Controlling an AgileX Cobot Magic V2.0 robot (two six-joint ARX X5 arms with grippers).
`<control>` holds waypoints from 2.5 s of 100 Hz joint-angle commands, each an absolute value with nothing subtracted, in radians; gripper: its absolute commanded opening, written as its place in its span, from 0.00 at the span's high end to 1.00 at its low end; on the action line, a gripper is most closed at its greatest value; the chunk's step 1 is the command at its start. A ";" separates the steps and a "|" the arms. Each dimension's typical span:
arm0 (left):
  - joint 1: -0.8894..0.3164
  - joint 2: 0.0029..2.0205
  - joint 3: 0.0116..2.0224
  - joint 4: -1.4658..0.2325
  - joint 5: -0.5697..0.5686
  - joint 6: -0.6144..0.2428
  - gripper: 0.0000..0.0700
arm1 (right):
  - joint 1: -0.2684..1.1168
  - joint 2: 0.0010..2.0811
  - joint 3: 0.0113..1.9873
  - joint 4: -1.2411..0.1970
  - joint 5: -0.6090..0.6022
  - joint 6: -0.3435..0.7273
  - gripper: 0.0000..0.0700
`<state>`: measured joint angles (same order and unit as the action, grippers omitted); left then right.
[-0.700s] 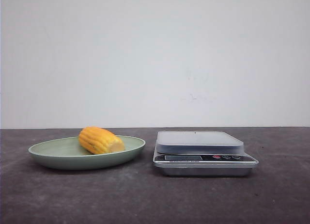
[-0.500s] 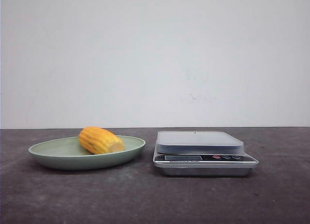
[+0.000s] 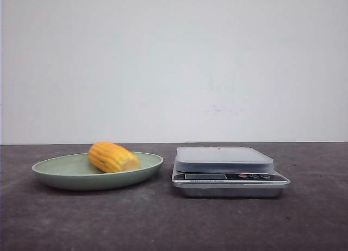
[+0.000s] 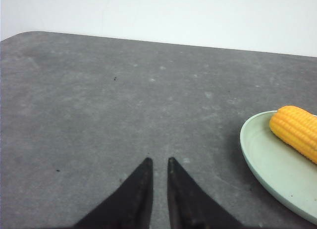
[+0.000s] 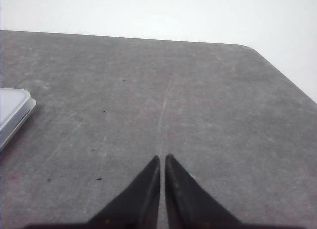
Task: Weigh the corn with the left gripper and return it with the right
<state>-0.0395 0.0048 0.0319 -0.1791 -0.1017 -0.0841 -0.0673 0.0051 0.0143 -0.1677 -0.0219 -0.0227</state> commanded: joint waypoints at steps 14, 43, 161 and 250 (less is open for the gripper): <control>-0.039 0.003 0.014 -0.184 -0.100 -0.068 1.00 | -0.068 0.004 0.010 -0.157 -0.019 -0.030 0.98; -0.039 0.003 0.014 -0.184 -0.100 -0.068 1.00 | -0.068 0.004 0.010 -0.157 -0.018 -0.030 0.98; -0.039 0.003 0.014 -0.135 -0.100 -0.074 1.00 | -0.068 0.004 0.010 -0.157 -0.026 -0.006 0.98; -0.040 0.289 0.455 -0.196 0.040 -0.338 0.73 | -0.068 0.242 0.471 -0.295 -0.107 0.346 0.56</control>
<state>-0.0395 0.2325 0.3897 -0.1921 0.0200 -0.3340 -0.0669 0.1986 0.4141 -0.2844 -0.0845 0.3405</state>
